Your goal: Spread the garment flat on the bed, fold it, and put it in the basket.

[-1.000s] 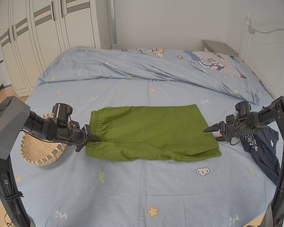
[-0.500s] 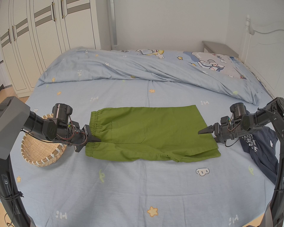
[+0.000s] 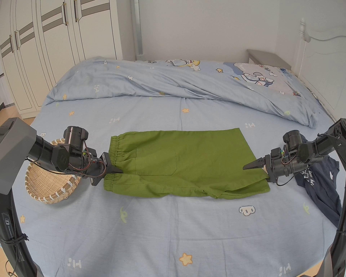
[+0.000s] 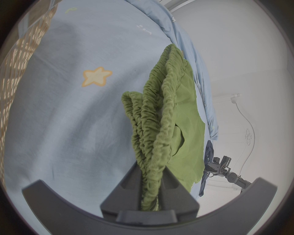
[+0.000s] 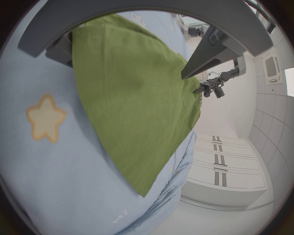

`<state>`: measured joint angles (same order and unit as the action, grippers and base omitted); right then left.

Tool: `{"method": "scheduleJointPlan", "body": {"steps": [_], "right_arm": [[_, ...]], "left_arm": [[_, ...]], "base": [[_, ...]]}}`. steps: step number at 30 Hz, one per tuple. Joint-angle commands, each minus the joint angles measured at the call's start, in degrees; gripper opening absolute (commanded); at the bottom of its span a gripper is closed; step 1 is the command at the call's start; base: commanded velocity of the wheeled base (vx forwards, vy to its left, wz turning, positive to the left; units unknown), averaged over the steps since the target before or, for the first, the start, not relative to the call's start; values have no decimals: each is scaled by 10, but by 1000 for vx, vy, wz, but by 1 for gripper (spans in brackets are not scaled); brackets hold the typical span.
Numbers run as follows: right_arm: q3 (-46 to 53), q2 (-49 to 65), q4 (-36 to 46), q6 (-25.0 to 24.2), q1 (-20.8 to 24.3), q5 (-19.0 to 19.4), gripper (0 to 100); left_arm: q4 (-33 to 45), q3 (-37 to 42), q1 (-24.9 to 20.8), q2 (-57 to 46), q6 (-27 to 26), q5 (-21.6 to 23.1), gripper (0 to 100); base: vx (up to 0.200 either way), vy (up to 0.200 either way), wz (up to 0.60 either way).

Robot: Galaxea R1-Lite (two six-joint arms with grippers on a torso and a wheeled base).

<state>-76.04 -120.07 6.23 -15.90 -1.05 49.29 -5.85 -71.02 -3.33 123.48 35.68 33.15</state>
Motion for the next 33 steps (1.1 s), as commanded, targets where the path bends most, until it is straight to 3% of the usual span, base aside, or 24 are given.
{"method": "scheduleJointPlan", "body": {"steps": [1,24,29,33], "right_arm": [[35,48,-10,1,-7,14,0],[55,62,-15,3,-21,9,0],[97,105,-10,8,-30,9,0],[153,149,-8,13,-47,9,0]], "left_arm": [[0,0,0,-1,0,0,0],[5,9,-6,-14,2,2,0],[16,26,-9,-34,0,40,0],[58,48,-15,-78,-12,96,0]], "base": [[0,0,0],[0,0,0],[0,0,0],[0,0,0]]}}
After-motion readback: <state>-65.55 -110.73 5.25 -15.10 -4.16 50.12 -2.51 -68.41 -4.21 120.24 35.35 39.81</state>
